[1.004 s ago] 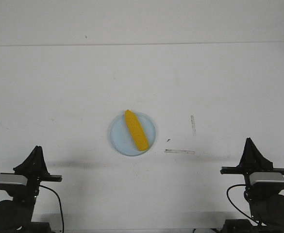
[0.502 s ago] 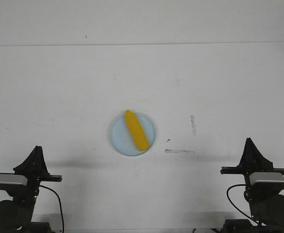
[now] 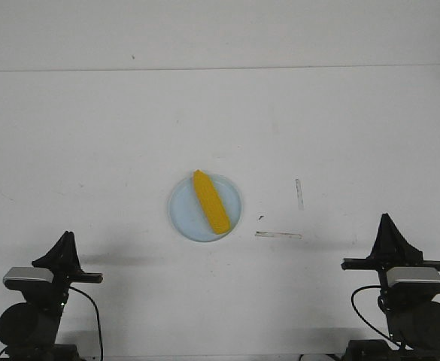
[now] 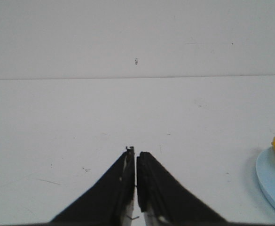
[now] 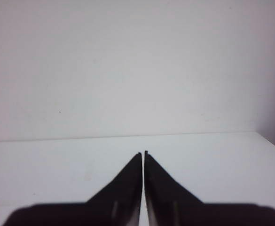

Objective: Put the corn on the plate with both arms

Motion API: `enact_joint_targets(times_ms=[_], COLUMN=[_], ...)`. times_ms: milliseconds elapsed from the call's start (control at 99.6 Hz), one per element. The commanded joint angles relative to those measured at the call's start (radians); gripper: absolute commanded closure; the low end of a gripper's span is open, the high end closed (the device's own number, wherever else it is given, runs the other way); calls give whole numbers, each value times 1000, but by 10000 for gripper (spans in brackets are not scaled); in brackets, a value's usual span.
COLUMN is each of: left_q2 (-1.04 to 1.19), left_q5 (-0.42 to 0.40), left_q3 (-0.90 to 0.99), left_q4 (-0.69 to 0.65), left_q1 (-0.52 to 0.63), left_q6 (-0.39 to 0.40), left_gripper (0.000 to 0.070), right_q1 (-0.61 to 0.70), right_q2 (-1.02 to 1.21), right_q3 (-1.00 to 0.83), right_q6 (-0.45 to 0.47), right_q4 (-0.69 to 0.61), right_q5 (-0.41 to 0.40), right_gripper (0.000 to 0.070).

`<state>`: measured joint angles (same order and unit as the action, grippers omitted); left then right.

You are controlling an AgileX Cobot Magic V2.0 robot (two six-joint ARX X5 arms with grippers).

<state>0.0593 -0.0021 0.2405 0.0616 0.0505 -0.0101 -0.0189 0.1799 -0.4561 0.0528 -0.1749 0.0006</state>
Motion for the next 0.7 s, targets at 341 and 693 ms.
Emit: enact_joint_targets(times_ms=[341, 693], left_q2=[-56, -56], left_q5=[-2, -80], left_q3=[-227, -227], left_q4=[-286, -276], left_q1=[2, -31], left_q6=[-32, -28], left_gripper=[698, 699], right_q1=[0, 1], right_q2=[-2, -2], right_q3=[-6, -6], right_q6=[9, 9], right_q4=[10, 10], right_q5=[0, 0], right_gripper=[694, 694])
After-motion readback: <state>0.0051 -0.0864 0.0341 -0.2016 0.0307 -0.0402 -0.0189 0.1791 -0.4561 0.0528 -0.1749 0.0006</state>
